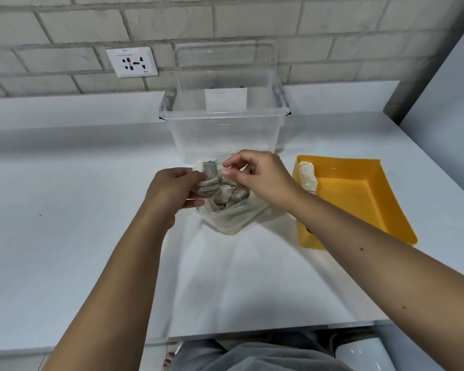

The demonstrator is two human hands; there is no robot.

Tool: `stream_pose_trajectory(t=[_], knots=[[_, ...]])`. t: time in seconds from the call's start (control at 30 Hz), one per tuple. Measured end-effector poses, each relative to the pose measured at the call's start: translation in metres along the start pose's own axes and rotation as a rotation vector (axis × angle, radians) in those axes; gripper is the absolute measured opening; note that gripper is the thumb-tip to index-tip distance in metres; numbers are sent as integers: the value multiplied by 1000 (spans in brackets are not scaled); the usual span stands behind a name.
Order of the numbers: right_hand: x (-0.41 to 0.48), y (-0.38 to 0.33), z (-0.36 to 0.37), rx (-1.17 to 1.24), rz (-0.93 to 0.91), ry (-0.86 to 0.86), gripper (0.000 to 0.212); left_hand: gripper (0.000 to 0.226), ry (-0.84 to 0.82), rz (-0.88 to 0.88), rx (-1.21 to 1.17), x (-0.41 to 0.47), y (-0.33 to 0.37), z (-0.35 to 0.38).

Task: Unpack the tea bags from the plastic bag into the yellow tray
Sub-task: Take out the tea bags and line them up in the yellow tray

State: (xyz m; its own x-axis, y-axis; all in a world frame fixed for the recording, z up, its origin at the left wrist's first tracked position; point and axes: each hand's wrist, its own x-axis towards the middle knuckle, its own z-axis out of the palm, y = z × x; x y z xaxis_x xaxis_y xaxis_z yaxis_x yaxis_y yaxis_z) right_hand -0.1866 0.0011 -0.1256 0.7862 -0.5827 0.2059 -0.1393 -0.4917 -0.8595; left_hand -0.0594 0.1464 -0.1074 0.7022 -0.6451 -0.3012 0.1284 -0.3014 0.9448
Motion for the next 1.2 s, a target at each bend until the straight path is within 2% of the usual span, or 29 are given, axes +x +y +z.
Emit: stream_pose_trajectory(t=[0.07, 0.17, 0.27, 0.5, 0.67, 0.73, 0.87, 0.93, 1.07, 1.13, 1.2], knots=[[10, 8, 6, -186, 12, -71, 12, 15, 37, 16, -2, 3, 1, -8], [19, 19, 21, -508, 30, -265, 14, 12, 48, 13, -6, 5, 0, -13], [18, 21, 35, -634, 53, -326, 13, 11, 30, 2, -15, 6, -2, -13], [18, 2, 1, -677, 7, -234, 6, 20, -3, -8, 1, 4, -7, -13], [-3, -31, -33, -371, -112, 1, 9, 16, -44, -13, 38, 2, -8, 4], [-10, -35, -28, -389, -179, -8, 9, 18, -85, -26, -1, 1, -6, 14], [-11, -25, -13, -502, -213, -117, 10, 40, -196, -117, -117, 1, -4, 22], [-11, -22, -9, -477, -213, -141, 12, 33, -174, -106, -94, 0, -5, 20], [-7, -16, -6, -99, 51, -22, 8, 21, -87, -91, -128, -2, -8, 11], [2, 1, 2, -284, 151, -31, 12, 21, -49, -75, -88, 0, -9, 5], [6, 11, 15, -507, 253, -168, 20, 21, -32, -63, -53, 2, -11, 3]])
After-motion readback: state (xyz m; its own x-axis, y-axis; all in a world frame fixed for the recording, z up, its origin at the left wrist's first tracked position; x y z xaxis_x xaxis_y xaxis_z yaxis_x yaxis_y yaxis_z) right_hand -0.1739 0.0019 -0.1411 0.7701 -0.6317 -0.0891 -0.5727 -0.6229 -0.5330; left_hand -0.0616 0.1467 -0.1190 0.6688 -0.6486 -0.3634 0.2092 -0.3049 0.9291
